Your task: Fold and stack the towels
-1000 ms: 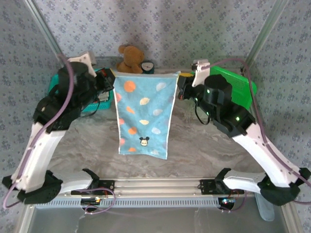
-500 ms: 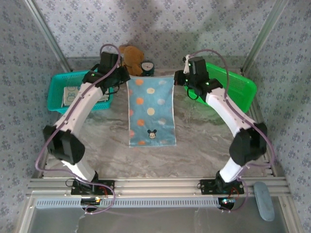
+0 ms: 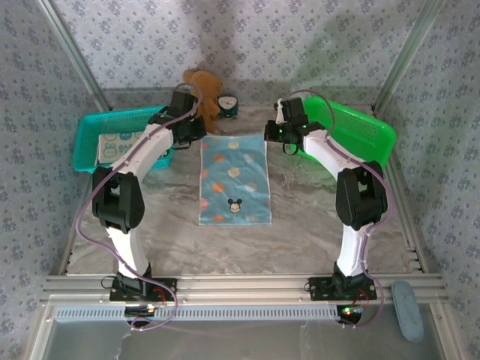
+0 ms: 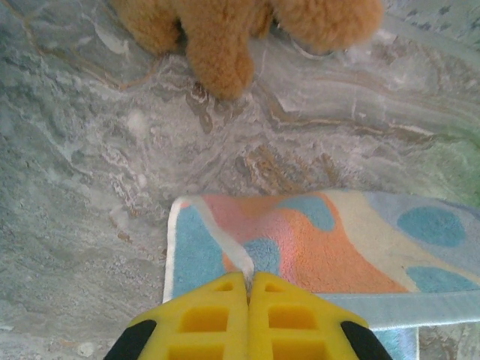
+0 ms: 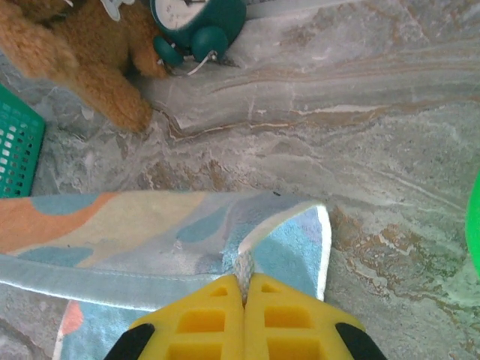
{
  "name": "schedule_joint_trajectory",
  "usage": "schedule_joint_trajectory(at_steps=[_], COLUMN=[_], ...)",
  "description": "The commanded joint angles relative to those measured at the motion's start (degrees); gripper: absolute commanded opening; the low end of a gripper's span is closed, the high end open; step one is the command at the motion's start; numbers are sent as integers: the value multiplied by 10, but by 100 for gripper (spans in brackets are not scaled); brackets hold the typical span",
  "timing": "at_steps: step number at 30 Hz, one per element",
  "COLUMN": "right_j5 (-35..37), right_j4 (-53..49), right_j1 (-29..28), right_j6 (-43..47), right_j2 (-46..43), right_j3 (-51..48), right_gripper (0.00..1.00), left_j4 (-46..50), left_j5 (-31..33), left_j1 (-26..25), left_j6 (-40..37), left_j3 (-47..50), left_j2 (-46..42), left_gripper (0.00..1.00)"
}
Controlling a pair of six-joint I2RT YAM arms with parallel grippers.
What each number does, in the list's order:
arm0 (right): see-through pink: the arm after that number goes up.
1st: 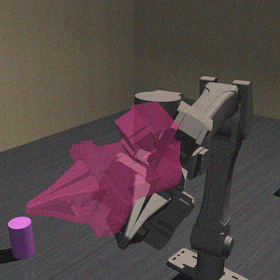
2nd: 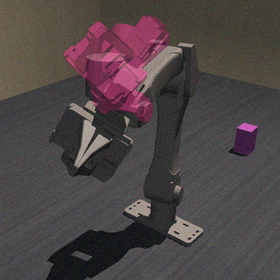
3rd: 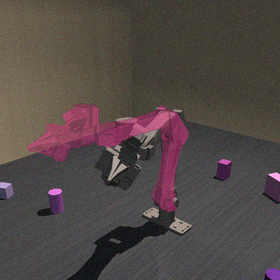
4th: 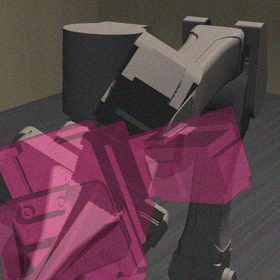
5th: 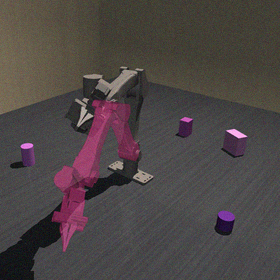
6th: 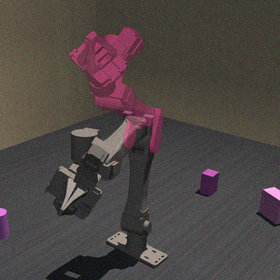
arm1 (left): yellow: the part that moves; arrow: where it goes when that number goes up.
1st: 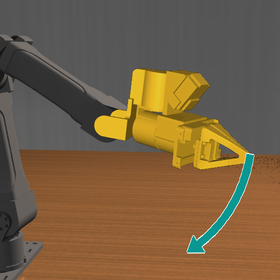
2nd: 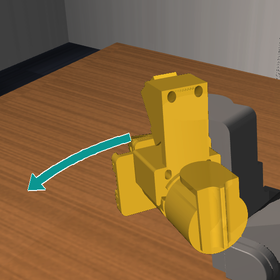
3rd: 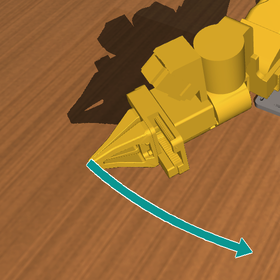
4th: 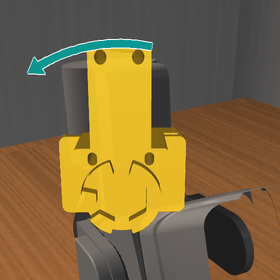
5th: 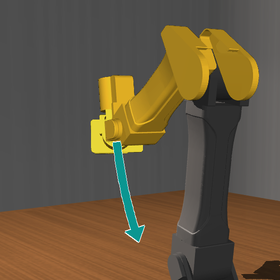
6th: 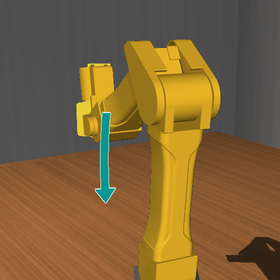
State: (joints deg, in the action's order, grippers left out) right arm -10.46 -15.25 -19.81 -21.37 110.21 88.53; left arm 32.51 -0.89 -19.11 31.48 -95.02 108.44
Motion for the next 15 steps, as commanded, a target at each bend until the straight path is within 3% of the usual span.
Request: schedule_joint_trajectory(at_steps=[1,15], right_j5=[-9,27], right_j4=[15,17], right_j1=[-7,-55], right_j6=[9,-13], right_j2=[-34,-186], right_j3=[-46,-227], right_gripper=[0,0], left_j4=[-14,-34], left_j5=[-9,-17], left_j1=[4,-14], left_j6=[-4,39], left_j3=[39,223], left_j2=[-34,-187], left_gripper=[0,0])
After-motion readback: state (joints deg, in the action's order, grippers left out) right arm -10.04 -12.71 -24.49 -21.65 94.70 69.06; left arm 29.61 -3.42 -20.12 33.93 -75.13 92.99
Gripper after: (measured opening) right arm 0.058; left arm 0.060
